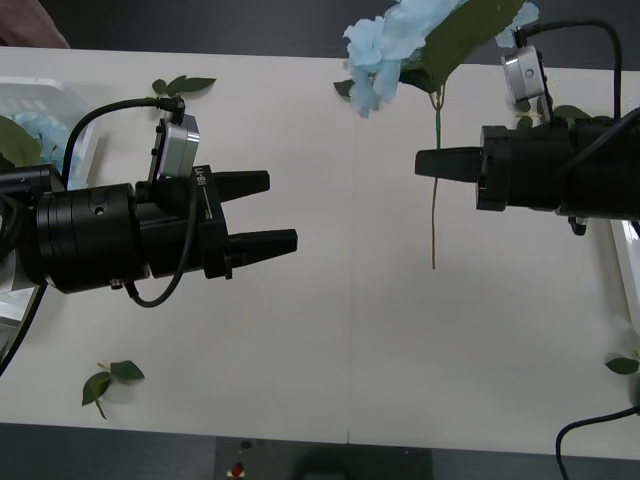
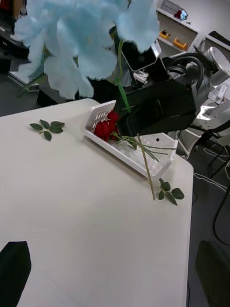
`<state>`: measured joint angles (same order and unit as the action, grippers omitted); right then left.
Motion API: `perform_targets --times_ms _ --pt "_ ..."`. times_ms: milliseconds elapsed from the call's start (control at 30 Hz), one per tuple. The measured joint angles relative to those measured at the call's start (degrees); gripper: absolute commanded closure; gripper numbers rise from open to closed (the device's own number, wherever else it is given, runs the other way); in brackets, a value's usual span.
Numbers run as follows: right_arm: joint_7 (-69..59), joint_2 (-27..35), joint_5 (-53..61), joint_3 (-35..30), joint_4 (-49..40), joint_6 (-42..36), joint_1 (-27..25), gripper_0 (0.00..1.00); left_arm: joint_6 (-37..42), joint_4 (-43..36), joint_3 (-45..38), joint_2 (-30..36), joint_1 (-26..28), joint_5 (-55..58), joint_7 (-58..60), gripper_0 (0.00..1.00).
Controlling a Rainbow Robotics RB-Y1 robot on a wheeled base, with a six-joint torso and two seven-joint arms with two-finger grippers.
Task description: Put the red flowers into the right box and the blue flowers into the left box
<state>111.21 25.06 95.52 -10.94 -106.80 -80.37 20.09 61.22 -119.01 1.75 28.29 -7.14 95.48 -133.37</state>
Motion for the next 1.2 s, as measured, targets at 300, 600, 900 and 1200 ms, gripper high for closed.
perform_targets --times_ms 300,600,900,1200 --pt "-9.29 -0.03 7.48 0.02 0.0 0.0 4.55 1.0 0.0 0.07 0.0 0.0 0.0 0.36 0.0 0.0" --pt "-16.01 -3.96 7.61 0.05 0.0 0.0 10.39 1.0 0.0 0.78 -0.01 3.95 -0.17 10.23 0.14 0.0" --pt "-16.58 -4.55 7.61 2.64 0.0 0.76 11.56 1.0 -2.65 -0.42 0.84 5.05 -5.74 10.45 16.82 0.0" --pt "-16.58 -4.55 7.61 3.6 0.0 1.51 11.56 1.0 -4.63 -1.89 5.46 4.71 -10.35 5.47 24.31 0.0"
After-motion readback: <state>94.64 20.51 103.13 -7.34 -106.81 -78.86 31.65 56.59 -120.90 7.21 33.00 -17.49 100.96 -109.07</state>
